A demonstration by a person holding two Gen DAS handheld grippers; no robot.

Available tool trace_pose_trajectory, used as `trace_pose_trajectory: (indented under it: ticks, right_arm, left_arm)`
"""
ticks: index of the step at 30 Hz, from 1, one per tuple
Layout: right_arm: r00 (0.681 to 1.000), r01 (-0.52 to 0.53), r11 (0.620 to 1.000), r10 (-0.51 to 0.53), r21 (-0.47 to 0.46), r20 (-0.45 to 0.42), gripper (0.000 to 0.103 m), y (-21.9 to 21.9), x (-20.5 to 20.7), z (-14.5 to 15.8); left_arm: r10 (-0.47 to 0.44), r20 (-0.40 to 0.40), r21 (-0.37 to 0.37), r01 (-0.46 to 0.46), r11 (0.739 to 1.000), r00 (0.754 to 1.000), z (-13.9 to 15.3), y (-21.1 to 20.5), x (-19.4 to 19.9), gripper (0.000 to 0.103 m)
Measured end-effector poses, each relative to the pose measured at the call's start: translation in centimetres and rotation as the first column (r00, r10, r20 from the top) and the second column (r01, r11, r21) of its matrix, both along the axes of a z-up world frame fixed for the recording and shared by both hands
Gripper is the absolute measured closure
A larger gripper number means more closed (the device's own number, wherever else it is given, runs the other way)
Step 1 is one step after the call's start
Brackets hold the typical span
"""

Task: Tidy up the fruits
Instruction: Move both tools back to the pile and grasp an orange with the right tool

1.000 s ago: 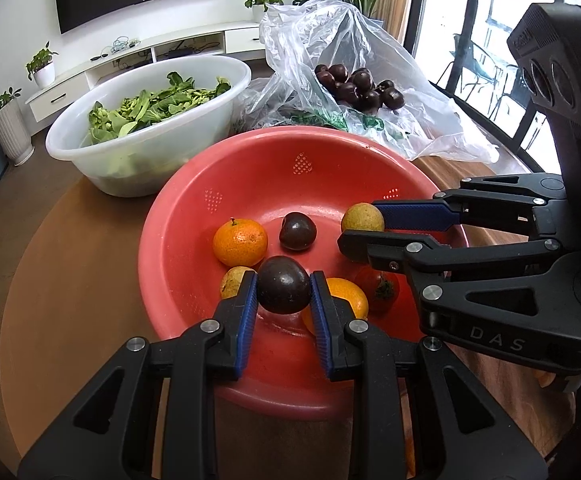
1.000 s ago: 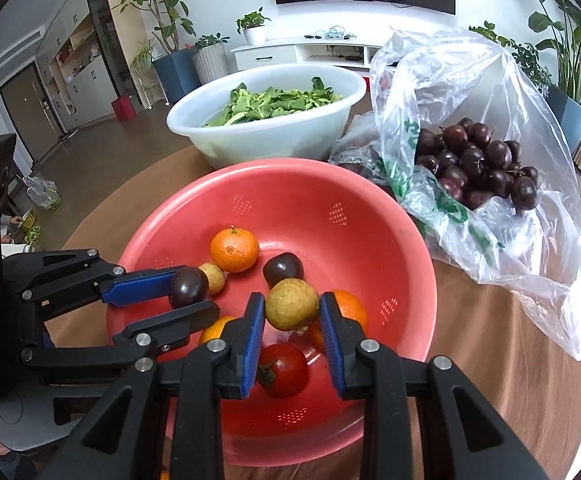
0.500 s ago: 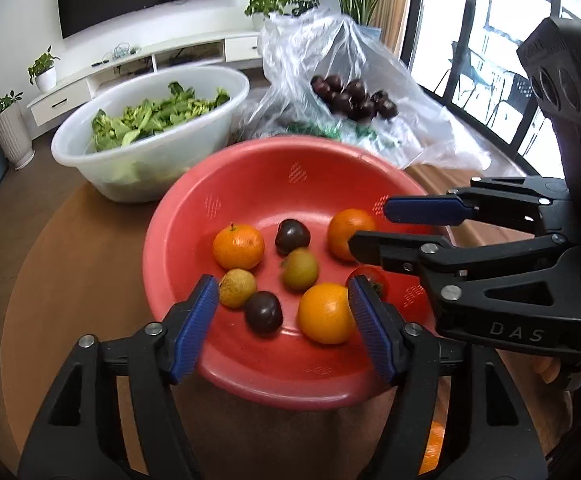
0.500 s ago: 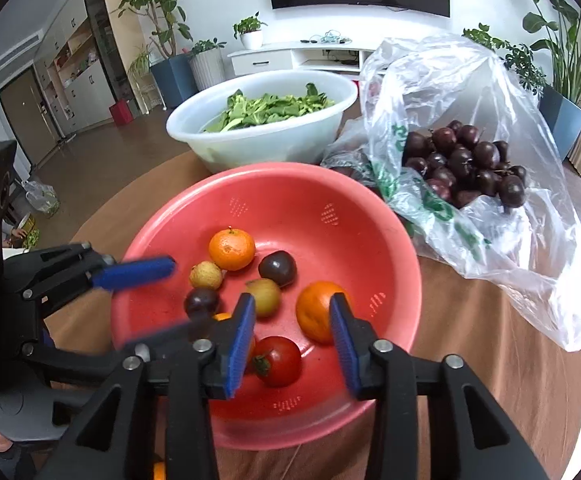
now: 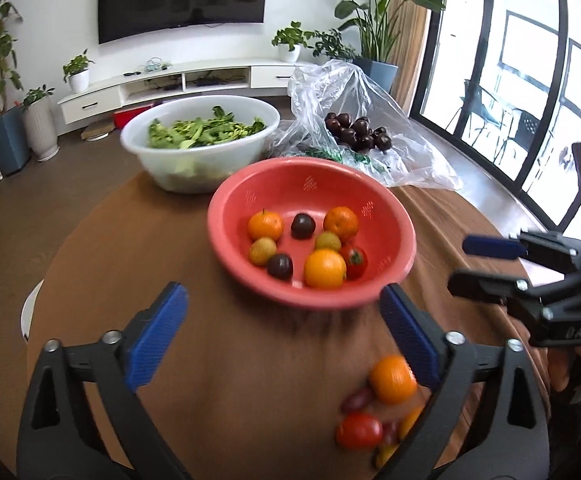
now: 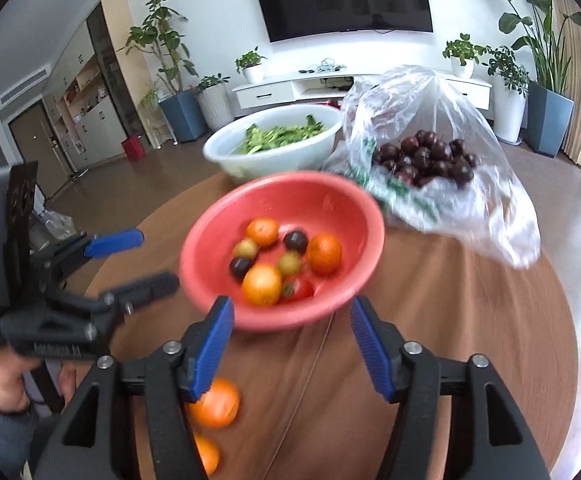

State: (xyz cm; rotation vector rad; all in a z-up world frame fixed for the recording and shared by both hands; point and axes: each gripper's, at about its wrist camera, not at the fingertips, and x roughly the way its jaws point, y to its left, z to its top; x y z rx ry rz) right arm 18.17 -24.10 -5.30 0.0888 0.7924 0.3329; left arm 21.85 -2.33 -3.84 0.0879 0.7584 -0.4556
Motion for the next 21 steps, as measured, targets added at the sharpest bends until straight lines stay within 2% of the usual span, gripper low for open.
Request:
trace_pose_trajectory:
  ticks: [5,9,14,21]
  right_arm:
    - [0.997,-0.062,0.998,0.063,0.026,-0.049,0.038,1.5,-5.0,-1.6]
    - [0.987,-0.132,0.99,0.136,0.049,-0.089,0.038,3.0,-7.6,-3.1]
    - [0.973,-0.194,0.981,0.195,0.019,-0.123,0.04,4.4,-8.3,-4.6]
    - [0.951,-0.281,0.959,0.273,-0.038,-0.148,0.044,4.9,-7.5,-5.4]
  left_arm:
    - [0.02,-0.002,-0.028,-0.02,0.999,1.0,-0.6,1.6,-5.1,0.001]
    - [0.027,-0.032,-0.045,-0.028,0.999,0.999,-2.2,2.9,-9.4,0.001]
    - [0.01,-0.069,-0.051,-0.014,0.999,0.998,-3.6,3.6,-13.0,0.001]
    - [0.007,-0.087,-0.067,-0.013,0.998,0.996,-4.5,4.2,-14.9,0.001]
